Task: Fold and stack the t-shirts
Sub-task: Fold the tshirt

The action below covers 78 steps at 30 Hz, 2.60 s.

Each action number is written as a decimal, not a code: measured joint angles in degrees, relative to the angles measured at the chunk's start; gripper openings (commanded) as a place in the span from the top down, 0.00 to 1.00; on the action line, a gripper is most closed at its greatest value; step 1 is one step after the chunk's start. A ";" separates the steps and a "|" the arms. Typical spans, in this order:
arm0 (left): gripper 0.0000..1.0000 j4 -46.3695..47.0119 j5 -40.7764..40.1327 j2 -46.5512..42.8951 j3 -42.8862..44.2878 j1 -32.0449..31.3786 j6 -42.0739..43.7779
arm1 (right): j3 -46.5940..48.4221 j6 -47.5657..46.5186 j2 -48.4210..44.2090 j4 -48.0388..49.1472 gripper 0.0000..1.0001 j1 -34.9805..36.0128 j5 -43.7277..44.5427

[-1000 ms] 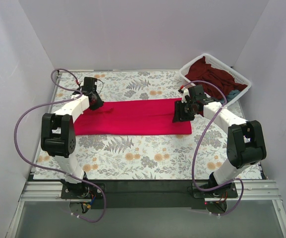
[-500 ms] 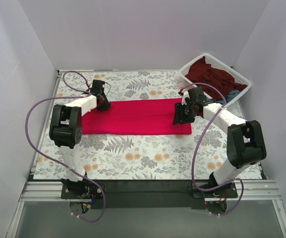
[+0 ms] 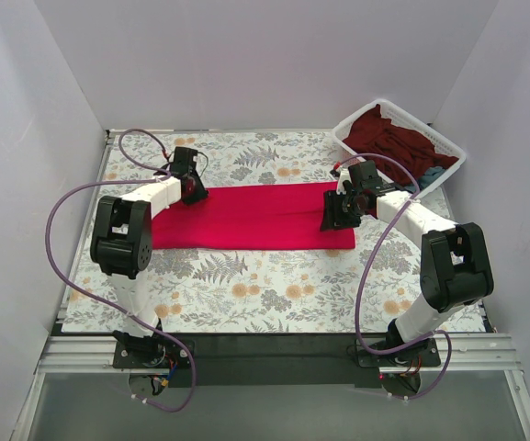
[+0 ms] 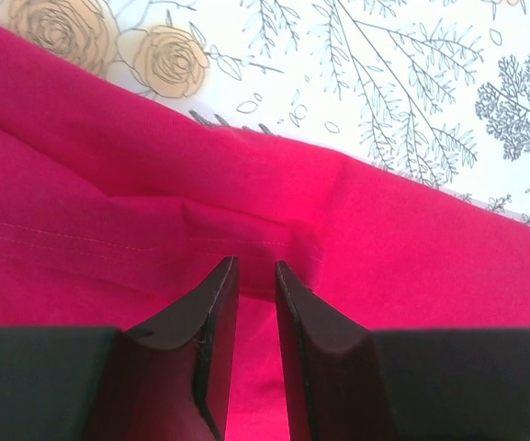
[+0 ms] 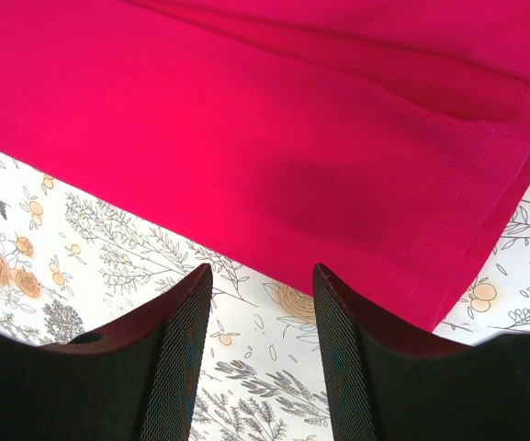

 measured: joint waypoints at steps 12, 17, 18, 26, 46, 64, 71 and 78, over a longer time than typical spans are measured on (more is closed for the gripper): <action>0.78 0.44 -0.48 1.22 -0.35 -3.56 0.87 | -0.09 0.00 0.00 0.00 0.45 0.00 0.02; 0.78 1.95 -2.60 1.27 -1.64 -4.44 0.87 | -0.09 -0.02 0.31 0.00 0.45 0.00 0.00; 0.77 2.10 -2.82 1.27 -1.66 -4.44 0.87 | -0.09 -0.04 0.31 0.00 0.45 0.00 0.00; 0.59 0.02 -4.42 1.05 -0.04 -4.81 1.11 | -0.09 -1.29 0.31 -0.02 0.46 0.66 0.17; 0.83 -2.23 -9.68 -0.02 -0.22 3.48 -0.22 | 1.46 -3.02 4.15 -0.04 0.47 4.72 2.38; 0.73 -2.19 -8.55 18.47 23.23 2.32 3.74 | -2.10 -7.06 5.27 -3.56 0.46 16.24 3.15; 0.60 -0.83 -6.03 25.88 34.16 -1.09 7.89 | -1.11 -7.26 6.58 -11.43 0.46 33.99 -5.44; 0.40 2.75 -4.28 26.23 34.34 -3.52 8.61 | 8.98 -5.49 12.11 -17.29 0.44 45.24 -6.12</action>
